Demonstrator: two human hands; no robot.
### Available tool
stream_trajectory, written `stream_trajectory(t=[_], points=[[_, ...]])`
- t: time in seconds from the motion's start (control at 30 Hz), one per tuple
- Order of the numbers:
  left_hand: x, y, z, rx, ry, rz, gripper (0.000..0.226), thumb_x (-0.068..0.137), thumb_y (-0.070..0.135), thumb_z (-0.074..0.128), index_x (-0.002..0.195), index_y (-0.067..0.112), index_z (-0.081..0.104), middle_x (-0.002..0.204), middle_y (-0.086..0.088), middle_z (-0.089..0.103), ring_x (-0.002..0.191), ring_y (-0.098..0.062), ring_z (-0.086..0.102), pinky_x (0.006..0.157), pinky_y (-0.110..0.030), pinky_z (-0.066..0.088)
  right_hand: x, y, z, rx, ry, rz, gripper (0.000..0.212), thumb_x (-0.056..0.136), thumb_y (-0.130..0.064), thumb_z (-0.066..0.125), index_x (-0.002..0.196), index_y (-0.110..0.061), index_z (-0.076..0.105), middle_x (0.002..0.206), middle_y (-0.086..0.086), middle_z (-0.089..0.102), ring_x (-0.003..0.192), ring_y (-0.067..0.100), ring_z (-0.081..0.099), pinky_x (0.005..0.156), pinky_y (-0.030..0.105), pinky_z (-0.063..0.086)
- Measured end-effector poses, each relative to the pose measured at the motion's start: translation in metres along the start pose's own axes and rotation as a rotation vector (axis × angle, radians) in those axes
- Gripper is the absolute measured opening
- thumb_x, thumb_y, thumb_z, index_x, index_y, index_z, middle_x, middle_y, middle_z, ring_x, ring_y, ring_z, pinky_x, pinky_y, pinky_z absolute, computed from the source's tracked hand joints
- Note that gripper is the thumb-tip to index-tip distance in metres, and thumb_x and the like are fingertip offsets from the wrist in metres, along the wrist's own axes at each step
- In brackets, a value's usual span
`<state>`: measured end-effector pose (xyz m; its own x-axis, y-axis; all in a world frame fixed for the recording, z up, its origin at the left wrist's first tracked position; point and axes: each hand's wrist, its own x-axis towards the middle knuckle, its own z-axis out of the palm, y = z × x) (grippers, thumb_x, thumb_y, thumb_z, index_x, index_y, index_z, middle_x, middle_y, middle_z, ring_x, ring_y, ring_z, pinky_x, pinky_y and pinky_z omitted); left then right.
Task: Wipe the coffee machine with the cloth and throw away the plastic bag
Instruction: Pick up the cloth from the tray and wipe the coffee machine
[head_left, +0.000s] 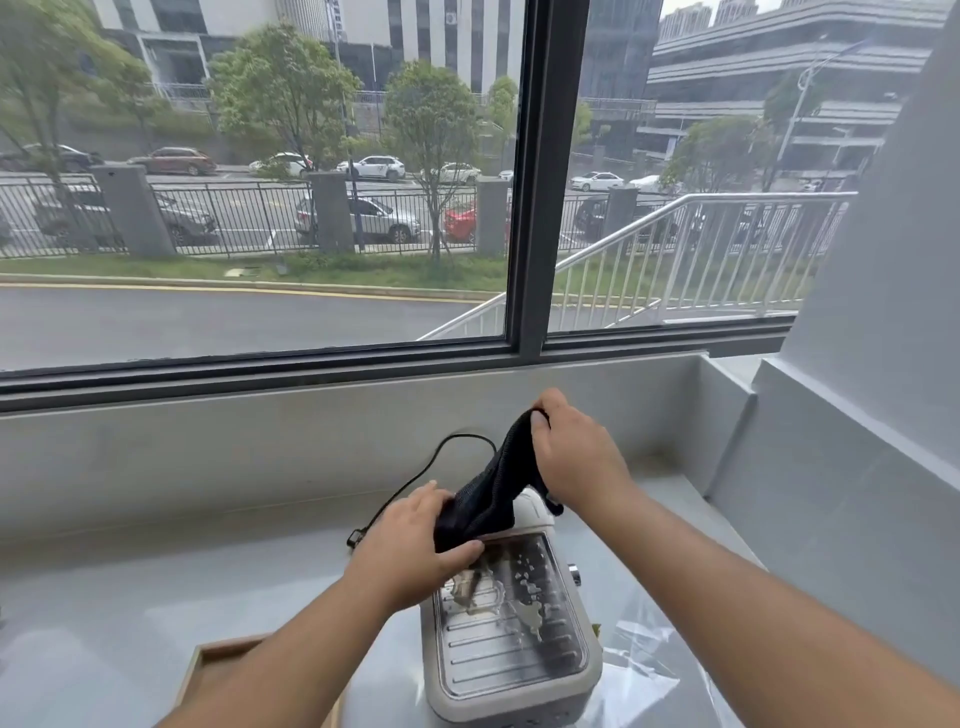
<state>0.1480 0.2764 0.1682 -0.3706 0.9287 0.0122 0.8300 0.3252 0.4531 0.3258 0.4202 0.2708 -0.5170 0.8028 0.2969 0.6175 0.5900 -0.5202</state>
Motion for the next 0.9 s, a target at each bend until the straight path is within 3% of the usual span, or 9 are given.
stream_trajectory(t=[0.13, 0.3, 0.4, 0.5, 0.7, 0.9], points=[[-0.009, -0.003, 0.022, -0.095, 0.015, -0.026, 0.102, 0.072, 0.089, 0.052, 0.159, 0.04, 0.03, 0.171, 0.014, 0.024, 0.153, -0.011, 0.026, 0.123, -0.036, 0.03, -0.004, 0.007, 0.028, 0.006, -0.109, 0.007, 0.015, 0.108, -0.035, 0.033, 0.104, -0.025, 0.044, 0.087, 0.005, 0.067, 0.079, 0.036, 0.061, 0.071, 0.046, 0.051], [-0.016, 0.002, 0.037, -0.181, 0.127, -0.046, 0.11, 0.07, 0.086, 0.059, 0.162, 0.037, 0.024, 0.171, 0.014, 0.024, 0.151, -0.011, 0.026, 0.124, -0.036, 0.029, -0.012, 0.008, 0.066, -0.047, -0.255, -0.039, 0.015, 0.107, -0.036, 0.037, 0.109, -0.025, 0.046, 0.091, 0.007, 0.07, 0.085, 0.036, 0.064, 0.072, 0.045, 0.052], [-0.018, 0.002, 0.04, -0.185, 0.155, -0.057, 0.116, 0.066, 0.088, 0.061, 0.163, 0.038, 0.021, 0.17, 0.014, 0.026, 0.151, -0.011, 0.028, 0.123, -0.037, 0.032, -0.015, 0.008, 0.082, -0.092, -0.265, -0.064, 0.021, 0.099, -0.043, 0.052, 0.111, -0.026, 0.053, 0.099, 0.003, 0.072, 0.094, 0.03, 0.065, 0.071, 0.039, 0.051], [-0.018, 0.0, 0.042, -0.178, 0.168, -0.059, 0.12, 0.065, 0.09, 0.061, 0.163, 0.036, 0.019, 0.169, 0.014, 0.028, 0.151, -0.011, 0.028, 0.123, -0.036, 0.032, -0.017, 0.008, 0.092, -0.038, -0.264, -0.034, 0.038, 0.089, -0.046, 0.064, 0.123, -0.03, 0.06, 0.108, 0.001, 0.071, 0.105, 0.024, 0.062, 0.084, 0.038, 0.055], [-0.018, -0.003, 0.044, -0.2, 0.223, -0.04, 0.119, 0.063, 0.086, 0.065, 0.162, 0.035, 0.026, 0.164, 0.015, 0.037, 0.147, -0.01, 0.035, 0.121, -0.033, 0.033, -0.025, 0.009, 0.118, -0.223, -0.277, -0.253, 0.038, 0.098, -0.036, 0.053, 0.133, -0.031, 0.068, 0.136, -0.007, 0.067, 0.129, 0.021, 0.05, 0.111, 0.033, 0.038], [-0.019, -0.005, 0.043, -0.167, 0.186, 0.019, 0.126, 0.061, 0.094, 0.06, 0.164, 0.034, 0.021, 0.171, 0.013, 0.024, 0.156, -0.012, 0.024, 0.127, -0.04, 0.023, -0.029, 0.015, 0.113, -0.244, -0.398, -0.303, 0.044, 0.103, -0.04, 0.051, 0.146, -0.035, 0.057, 0.158, -0.007, 0.049, 0.139, 0.023, 0.041, 0.116, 0.031, 0.026]])
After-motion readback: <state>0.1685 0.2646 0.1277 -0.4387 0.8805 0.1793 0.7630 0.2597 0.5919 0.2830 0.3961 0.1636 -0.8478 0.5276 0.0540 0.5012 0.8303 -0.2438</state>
